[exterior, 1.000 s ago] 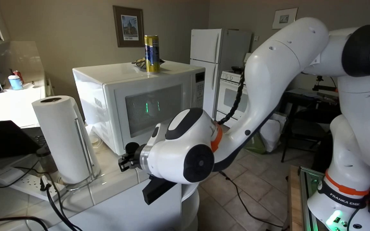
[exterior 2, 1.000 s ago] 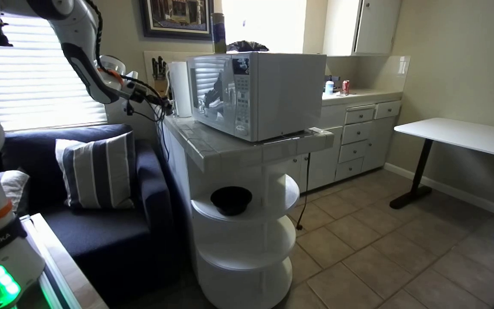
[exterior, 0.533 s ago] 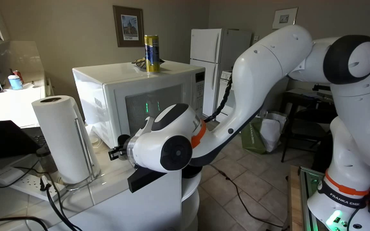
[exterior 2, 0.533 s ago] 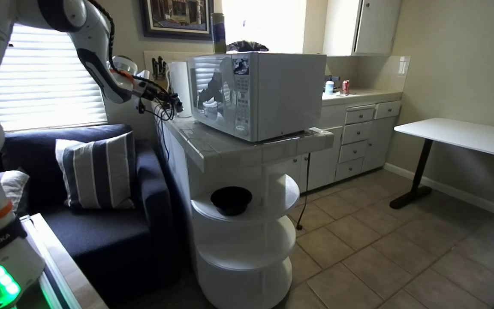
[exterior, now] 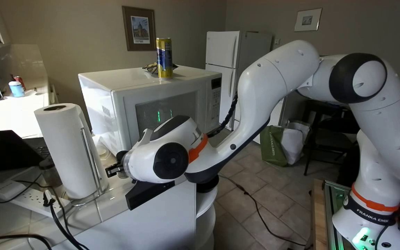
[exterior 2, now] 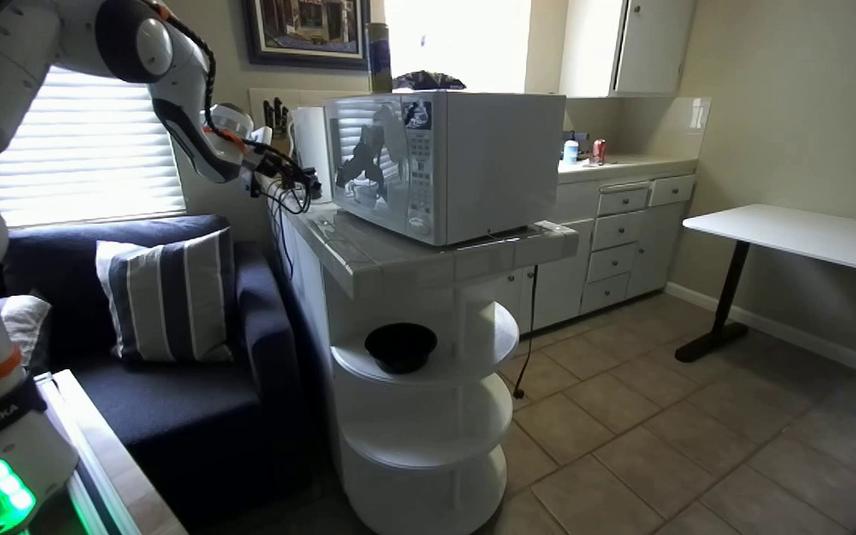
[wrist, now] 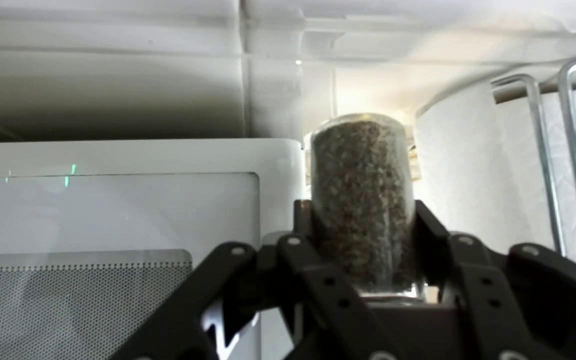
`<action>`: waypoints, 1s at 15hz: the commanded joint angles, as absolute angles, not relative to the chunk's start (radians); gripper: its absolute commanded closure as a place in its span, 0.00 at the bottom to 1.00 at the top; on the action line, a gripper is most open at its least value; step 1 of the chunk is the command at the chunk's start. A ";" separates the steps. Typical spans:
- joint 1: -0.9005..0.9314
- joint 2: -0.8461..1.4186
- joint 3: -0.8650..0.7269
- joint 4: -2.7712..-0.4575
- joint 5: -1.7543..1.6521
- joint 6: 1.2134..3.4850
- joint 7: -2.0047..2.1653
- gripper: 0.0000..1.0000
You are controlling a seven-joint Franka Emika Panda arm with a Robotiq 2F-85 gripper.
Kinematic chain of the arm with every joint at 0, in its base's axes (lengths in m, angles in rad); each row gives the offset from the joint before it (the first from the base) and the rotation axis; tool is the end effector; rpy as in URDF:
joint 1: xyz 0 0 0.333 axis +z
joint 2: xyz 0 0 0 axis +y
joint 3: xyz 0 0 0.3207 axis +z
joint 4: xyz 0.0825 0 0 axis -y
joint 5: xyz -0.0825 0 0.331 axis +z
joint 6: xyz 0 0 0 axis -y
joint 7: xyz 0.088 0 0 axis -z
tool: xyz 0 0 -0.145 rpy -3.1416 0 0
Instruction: Move the spice bottle to the right side of the microwave
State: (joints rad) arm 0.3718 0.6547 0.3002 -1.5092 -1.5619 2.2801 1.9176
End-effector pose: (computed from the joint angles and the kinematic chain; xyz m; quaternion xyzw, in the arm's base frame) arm 0.6158 0.3666 0.3361 0.8528 -0.1302 0.5012 0.0671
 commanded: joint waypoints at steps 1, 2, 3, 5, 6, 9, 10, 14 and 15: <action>0.387 0.727 0.278 -1.400 -1.488 2.307 1.815 0.77; 0.389 0.740 0.274 -1.382 -1.472 2.312 1.796 0.77; 0.393 0.754 0.270 -1.363 -1.458 2.312 1.775 0.77; 0.402 0.777 0.262 -1.332 -1.434 2.313 1.743 0.77; 0.407 0.788 0.258 -1.318 -1.424 2.315 1.729 0.77; 0.419 0.812 0.248 -1.287 -1.392 2.317 1.693 0.77; 0.422 0.816 0.245 -1.280 -1.383 2.319 1.683 0.27; 0.436 0.810 0.228 -1.270 -1.352 2.307 1.654 0.06; 0.409 0.799 0.269 -1.285 -1.357 2.285 1.645 0.00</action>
State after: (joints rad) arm 0.4168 0.7966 0.2509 -1.3007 -1.3953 2.2970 1.6911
